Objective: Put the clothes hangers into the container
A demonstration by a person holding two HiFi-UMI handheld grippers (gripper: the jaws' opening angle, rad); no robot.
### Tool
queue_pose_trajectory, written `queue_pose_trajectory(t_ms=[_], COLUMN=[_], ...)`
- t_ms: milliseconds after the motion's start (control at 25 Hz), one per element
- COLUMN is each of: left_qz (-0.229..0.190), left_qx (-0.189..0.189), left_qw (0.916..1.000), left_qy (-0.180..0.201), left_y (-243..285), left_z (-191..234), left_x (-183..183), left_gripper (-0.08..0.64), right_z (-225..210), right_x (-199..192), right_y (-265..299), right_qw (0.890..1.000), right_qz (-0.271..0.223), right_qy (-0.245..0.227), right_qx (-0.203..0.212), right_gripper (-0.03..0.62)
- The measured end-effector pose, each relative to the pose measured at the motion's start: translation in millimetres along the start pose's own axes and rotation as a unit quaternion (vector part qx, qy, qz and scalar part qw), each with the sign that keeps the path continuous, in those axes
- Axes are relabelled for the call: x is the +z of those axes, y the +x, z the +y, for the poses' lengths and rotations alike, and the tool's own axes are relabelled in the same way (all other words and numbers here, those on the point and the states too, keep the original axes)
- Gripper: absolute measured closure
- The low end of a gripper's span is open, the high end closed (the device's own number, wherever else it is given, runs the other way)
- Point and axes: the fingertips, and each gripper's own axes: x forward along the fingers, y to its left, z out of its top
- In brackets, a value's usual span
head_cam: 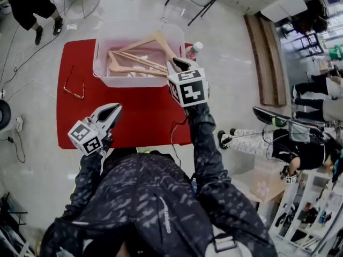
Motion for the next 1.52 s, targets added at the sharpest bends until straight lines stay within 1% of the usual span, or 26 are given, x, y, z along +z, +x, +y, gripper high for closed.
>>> queue_pose_trajectory(t_ms=[160,320,440,560,720,840,960,1040,1120,1240,1360,1520], left_qz=[0.003,0.002,0.004,0.01,0.018,0.023,0.02,0.016,0.014,0.009,0.008,0.001], left_qx=[0.001,0.001,-0.001,-0.004,-0.008,-0.005,-0.002,0.001,0.008,0.025,0.037,0.05], left_qw=[0.9999,0.9999,0.9998,0.9996,0.9992,0.999,0.9992,0.9993,0.9992,0.9988,0.9982,0.9978], left_qy=[0.01,0.011,0.019,0.028,0.036,0.039,0.035,0.033,0.035,0.04,0.046,0.044], left_y=[7,14,17,28,53,70,87,95,100,101,101,94], left_z=[-9,-27,-39,-36,0,40,74,96,109,100,80,54], left_x=[1,-3,-2,0,15,30,43,50,53,47,31,12], left_gripper=[0.549,0.548,0.548,0.548,0.549,0.548,0.549,0.549,0.549,0.548,0.549,0.549], right_z=[8,4,8,7,-3,-6,-7,-9,-11,-13,-11,-4], right_x=[-8,-24,-35,-42,-34,-22,-14,-8,-2,-9,-29,-60], right_y=[-20,-47,-63,-62,-30,6,38,59,72,65,50,34], right_qw=[1.0,0.999,0.999,0.998,0.997,0.995,0.993,0.992,0.992,0.99,0.988,0.984], right_qz=[-0.007,-0.015,-0.021,-0.022,-0.023,-0.024,-0.023,-0.023,-0.028,-0.039,-0.043,-0.045], right_qy=[0.011,0.014,0.022,0.031,0.048,0.056,0.055,0.051,0.047,0.043,0.044,0.049], right_qx=[0.023,0.029,0.042,0.052,0.064,0.08,0.102,0.111,0.116,0.128,0.142,0.165], right_gripper=[0.548,0.557,0.561,0.563,0.565,0.565,0.565,0.565,0.565,0.566,0.566,0.566])
